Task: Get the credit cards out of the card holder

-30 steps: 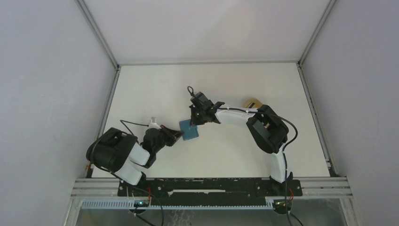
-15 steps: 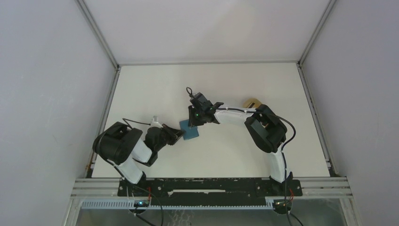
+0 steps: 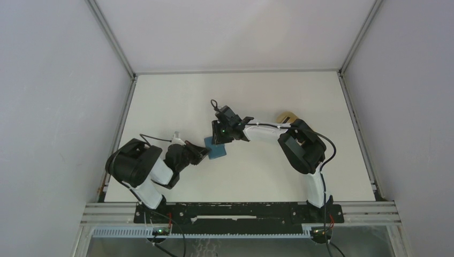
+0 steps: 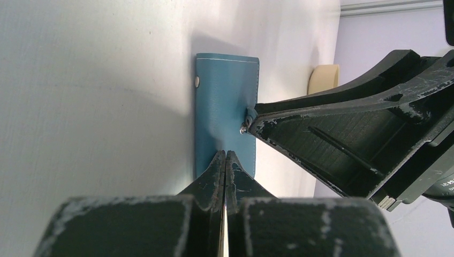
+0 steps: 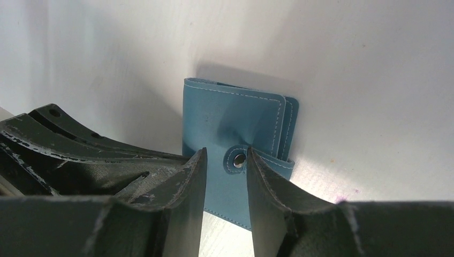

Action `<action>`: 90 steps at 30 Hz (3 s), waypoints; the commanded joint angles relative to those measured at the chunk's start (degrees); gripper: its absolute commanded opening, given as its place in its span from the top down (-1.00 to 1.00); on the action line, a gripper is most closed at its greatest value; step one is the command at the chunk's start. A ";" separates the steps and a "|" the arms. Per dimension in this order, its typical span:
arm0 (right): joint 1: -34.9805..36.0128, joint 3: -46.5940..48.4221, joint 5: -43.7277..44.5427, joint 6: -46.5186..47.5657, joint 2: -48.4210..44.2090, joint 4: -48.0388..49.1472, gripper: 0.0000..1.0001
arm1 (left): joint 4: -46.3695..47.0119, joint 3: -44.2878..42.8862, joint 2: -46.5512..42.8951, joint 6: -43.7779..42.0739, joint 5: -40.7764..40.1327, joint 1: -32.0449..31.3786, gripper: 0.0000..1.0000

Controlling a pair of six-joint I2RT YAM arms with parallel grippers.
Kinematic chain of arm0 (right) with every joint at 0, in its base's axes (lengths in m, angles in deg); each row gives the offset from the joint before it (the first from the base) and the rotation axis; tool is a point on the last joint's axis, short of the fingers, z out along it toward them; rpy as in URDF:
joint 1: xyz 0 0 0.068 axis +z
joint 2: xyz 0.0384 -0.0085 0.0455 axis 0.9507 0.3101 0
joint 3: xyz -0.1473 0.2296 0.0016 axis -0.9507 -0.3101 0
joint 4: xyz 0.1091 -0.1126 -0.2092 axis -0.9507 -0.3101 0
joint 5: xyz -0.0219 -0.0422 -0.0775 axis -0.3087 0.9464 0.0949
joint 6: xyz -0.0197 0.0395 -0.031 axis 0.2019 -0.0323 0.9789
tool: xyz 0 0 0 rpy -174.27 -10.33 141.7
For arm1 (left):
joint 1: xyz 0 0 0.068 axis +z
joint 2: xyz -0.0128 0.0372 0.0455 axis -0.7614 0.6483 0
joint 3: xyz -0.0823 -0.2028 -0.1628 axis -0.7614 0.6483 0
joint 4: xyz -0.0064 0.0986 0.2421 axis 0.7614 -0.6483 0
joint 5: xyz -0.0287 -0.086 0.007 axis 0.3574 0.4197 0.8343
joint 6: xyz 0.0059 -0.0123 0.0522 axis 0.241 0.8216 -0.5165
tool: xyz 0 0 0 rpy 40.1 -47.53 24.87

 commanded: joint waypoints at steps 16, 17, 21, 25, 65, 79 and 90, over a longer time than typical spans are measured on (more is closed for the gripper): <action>0.74 -2.67 -4.20 -0.57 -0.08 3.95 0.18 | -3.44 -1.37 1.57 -2.65 -1.04 -0.15 1.00; 0.69 -2.99 -4.40 -0.57 -0.07 3.92 0.18 | -3.44 -1.43 1.57 -2.63 -1.04 -0.13 1.00; 0.39 -4.09 -5.28 -0.25 0.10 3.45 0.18 | -3.82 -1.58 1.43 -2.62 -1.24 -0.20 1.00; -0.50 -5.36 -8.42 -0.25 -0.46 3.78 0.18 | -5.01 -1.70 0.90 -2.85 -1.62 -0.13 1.00; -1.72 -9.88 -4.71 1.79 -5.57 4.60 0.19 | -10.31 -2.52 -1.23 -4.28 -3.08 -0.13 1.00; -0.77 -9.28 -5.63 1.09 -4.32 5.28 0.19 | -10.35 -2.60 -1.17 -4.18 -3.14 -0.14 1.00; 0.34 -8.01 -3.91 0.56 -2.56 4.41 0.19 | -10.37 -2.65 -1.33 -4.02 -3.10 -0.16 1.00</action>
